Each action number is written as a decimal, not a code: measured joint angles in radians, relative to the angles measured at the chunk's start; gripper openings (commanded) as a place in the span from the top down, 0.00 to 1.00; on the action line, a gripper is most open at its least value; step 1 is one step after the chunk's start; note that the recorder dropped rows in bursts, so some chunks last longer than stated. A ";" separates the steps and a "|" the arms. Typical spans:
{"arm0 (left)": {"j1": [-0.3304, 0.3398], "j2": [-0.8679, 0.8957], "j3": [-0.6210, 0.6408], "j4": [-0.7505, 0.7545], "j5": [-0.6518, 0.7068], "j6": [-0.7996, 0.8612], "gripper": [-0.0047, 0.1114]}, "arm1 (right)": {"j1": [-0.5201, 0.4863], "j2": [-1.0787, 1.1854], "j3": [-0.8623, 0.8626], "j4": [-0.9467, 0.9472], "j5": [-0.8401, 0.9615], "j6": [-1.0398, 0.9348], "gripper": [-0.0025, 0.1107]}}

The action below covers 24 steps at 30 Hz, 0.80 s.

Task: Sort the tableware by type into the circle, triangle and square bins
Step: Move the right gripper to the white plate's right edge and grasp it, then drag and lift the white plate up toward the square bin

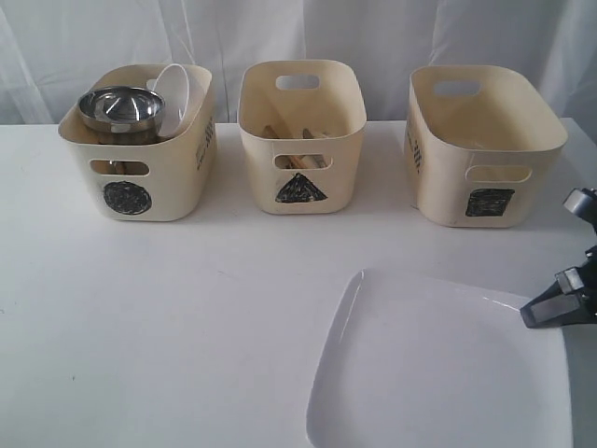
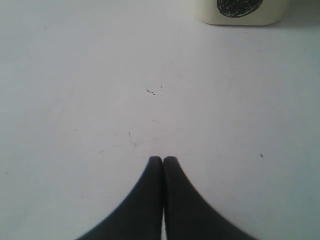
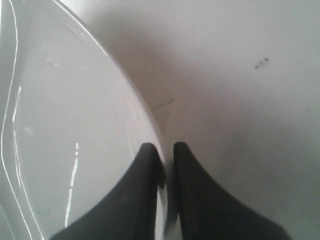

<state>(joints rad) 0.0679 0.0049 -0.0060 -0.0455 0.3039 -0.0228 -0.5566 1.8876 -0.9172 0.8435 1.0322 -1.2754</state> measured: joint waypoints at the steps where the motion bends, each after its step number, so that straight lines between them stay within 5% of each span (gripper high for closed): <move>1: 0.000 0.000 0.000 0.000 0.000 0.000 0.96 | 0.000 0.000 0.000 0.043 0.033 -0.019 0.98; 24: 0.000 0.000 0.000 0.000 0.000 0.000 0.96 | 0.000 0.000 0.000 0.304 0.143 -0.081 0.98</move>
<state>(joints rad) 0.0679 0.0049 -0.0060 -0.0455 0.3039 -0.0228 -0.5566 1.8876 -0.9172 1.1471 1.1749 -1.3566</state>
